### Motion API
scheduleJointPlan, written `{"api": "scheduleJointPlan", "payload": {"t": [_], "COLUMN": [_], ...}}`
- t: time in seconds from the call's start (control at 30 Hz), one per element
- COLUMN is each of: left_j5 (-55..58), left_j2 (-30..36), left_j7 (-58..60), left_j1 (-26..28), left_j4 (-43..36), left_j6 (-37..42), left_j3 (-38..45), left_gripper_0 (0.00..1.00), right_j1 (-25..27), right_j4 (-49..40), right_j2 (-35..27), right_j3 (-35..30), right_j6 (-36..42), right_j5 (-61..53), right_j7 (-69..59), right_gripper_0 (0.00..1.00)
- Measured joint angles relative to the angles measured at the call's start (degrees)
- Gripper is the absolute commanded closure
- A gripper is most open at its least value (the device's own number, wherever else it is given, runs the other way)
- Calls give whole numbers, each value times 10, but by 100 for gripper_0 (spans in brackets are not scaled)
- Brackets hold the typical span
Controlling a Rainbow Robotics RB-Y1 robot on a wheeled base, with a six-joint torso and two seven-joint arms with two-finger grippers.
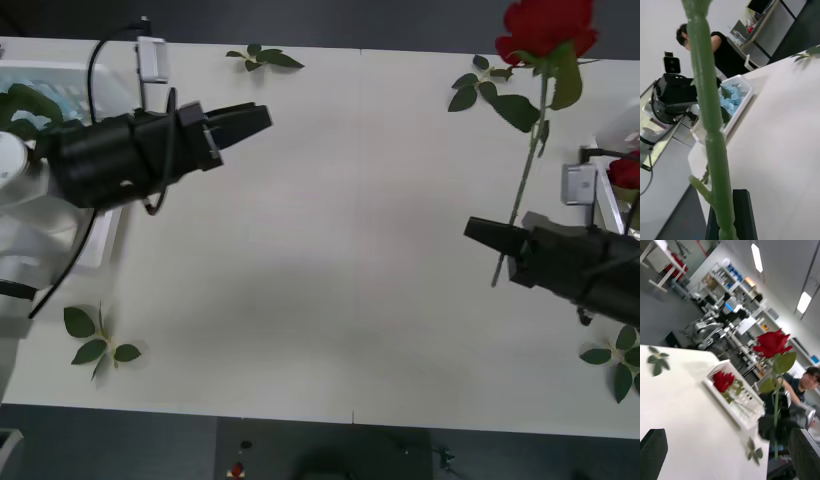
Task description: Put the red flowers into the right box and the blue flowers into the left box
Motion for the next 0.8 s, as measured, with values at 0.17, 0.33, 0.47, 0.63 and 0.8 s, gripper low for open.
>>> {"api": "scheduleJointPlan", "payload": {"t": [0.17,0.33,0.47,0.63,0.8], "left_j5": [-81,-88,-70,48,154], "left_j2": [59,177,278,360,411], "left_j7": [68,111,111,89,-48], "left_j1": [-17,-29,-29,-29,-29], "left_j4": [0,0,9,44,39], "left_j6": [98,109,108,61,-5], "left_j3": [95,85,35,-45,-154], "left_gripper_0": [6,6,6,6,6], "right_j1": [0,0,0,0,1], "right_j4": [4,48,103,150,167], "right_j2": [-134,-250,-301,-330,-352], "right_j3": [-18,-19,-19,-19,-18], "right_j6": [-16,-14,-6,-33,-63], "right_j5": [-10,-28,-25,31,103], "right_j7": [0,0,-1,-70,-179], "right_gripper_0": [100,100,100,100,100]}}
